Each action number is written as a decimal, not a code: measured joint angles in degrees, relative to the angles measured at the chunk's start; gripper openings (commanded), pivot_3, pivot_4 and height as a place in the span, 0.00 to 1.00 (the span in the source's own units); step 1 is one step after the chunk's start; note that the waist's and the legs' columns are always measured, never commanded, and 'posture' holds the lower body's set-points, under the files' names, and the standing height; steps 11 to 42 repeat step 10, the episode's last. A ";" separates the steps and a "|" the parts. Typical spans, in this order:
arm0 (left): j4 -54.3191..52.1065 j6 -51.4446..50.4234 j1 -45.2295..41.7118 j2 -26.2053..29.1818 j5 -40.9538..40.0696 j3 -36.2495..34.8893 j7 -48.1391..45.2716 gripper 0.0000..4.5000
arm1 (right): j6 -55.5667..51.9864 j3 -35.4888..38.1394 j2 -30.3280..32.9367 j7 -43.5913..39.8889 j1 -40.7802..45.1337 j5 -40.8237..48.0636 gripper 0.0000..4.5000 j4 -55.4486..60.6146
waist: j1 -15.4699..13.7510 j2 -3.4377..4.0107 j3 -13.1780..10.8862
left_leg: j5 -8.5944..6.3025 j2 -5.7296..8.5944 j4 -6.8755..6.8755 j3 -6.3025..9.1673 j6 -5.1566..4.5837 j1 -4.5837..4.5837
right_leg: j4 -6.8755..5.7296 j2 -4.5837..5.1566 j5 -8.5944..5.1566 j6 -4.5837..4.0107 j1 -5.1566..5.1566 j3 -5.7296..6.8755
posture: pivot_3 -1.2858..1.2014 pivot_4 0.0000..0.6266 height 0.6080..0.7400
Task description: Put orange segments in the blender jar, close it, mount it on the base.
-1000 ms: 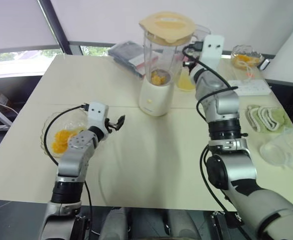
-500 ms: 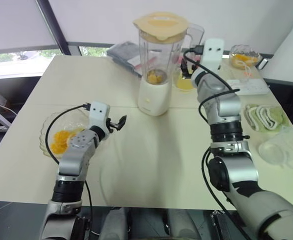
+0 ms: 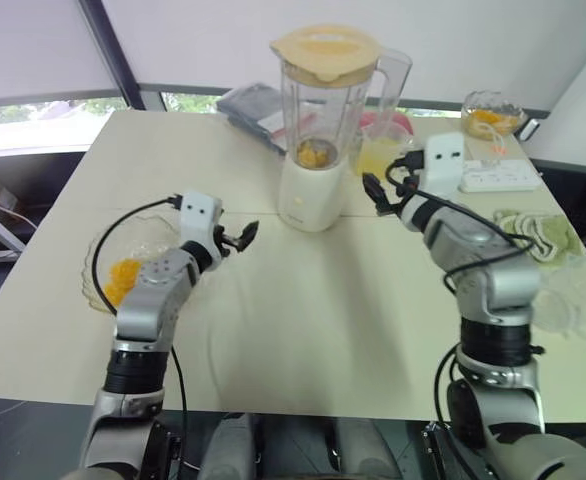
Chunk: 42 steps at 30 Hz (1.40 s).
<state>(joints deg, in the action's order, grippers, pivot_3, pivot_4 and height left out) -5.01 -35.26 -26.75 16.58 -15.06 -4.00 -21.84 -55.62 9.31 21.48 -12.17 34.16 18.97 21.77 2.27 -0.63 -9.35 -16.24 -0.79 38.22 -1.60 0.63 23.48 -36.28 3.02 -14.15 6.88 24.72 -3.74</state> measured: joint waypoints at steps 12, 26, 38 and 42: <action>-9.64 -13.30 -5.57 10.58 -12.12 -5.31 -7.44 0.94 | -4.77 18.40 20.86 -22.50 -16.21 19.81 0.97 14.46 | 0.24 -0.09 -0.05 | -0.04 -0.06 -0.04 0.06 -0.07 -0.09 | 0.17 -0.31 -0.02 -0.01 -0.15 -0.02 | 0.52 0.24 1.00; -9.64 -13.30 -5.57 10.58 -12.12 -5.31 -7.44 0.94 | -4.77 18.40 20.86 -22.50 -16.21 19.81 0.97 14.46 | 0.24 -0.09 -0.05 | -0.04 -0.06 -0.04 0.06 -0.07 -0.09 | 0.17 -0.31 -0.02 -0.01 -0.15 -0.02 | 0.52 0.24 1.00; -9.64 -13.30 -5.57 10.58 -12.12 -5.31 -7.44 0.94 | -4.77 18.40 20.86 -22.50 -16.21 19.81 0.97 14.46 | 0.24 -0.09 -0.05 | -0.04 -0.06 -0.04 0.06 -0.07 -0.09 | 0.17 -0.31 -0.02 -0.01 -0.15 -0.02 | 0.52 0.24 1.00; -9.64 -13.30 -5.57 10.58 -12.12 -5.31 -7.44 0.94 | -4.77 18.40 20.86 -22.50 -16.21 19.81 0.97 14.46 | 0.24 -0.09 -0.05 | -0.04 -0.06 -0.04 0.06 -0.07 -0.09 | 0.17 -0.31 -0.02 -0.01 -0.15 -0.02 | 0.52 0.24 1.00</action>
